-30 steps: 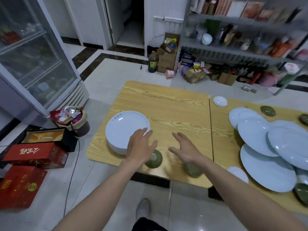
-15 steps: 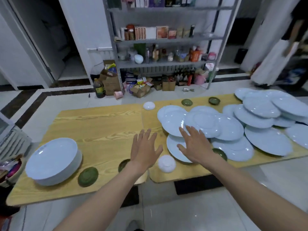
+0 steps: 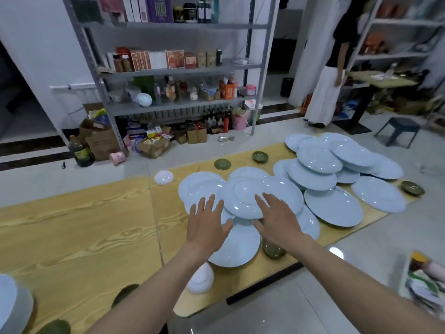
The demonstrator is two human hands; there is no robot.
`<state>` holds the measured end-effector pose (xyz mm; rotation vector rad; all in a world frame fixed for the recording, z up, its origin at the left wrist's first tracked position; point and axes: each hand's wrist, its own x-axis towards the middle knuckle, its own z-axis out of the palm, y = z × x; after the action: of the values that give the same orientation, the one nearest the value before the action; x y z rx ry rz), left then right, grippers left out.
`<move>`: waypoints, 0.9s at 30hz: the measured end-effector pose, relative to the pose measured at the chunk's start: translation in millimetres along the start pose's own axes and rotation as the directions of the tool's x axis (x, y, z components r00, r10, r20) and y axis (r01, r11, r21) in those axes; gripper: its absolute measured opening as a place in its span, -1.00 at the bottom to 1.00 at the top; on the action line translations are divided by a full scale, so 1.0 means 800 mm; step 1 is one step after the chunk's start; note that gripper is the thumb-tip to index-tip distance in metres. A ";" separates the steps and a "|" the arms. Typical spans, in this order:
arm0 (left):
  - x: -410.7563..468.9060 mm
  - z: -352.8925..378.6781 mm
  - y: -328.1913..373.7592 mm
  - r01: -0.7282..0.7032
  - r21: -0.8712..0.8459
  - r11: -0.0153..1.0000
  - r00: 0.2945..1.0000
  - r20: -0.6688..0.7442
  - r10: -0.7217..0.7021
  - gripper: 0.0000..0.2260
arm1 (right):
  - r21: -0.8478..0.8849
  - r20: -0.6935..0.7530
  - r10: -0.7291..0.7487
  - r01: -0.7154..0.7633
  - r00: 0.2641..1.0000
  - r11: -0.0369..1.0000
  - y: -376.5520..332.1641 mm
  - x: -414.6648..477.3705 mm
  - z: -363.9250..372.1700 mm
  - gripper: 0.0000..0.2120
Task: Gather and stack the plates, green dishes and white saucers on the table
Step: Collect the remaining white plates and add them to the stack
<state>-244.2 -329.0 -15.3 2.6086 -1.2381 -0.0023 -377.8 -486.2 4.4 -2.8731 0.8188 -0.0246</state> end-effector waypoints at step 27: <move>0.227 0.124 0.035 0.515 -0.326 0.792 0.851 0.305 -0.428 -0.40 | 0.521 0.295 0.253 -0.377 0.921 0.765 0.162 0.222 0.057 -0.24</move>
<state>-160.2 -507.0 -85.7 2.5096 -0.5131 -0.5852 -291.7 -682.0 -64.7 -2.1047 1.0340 0.0609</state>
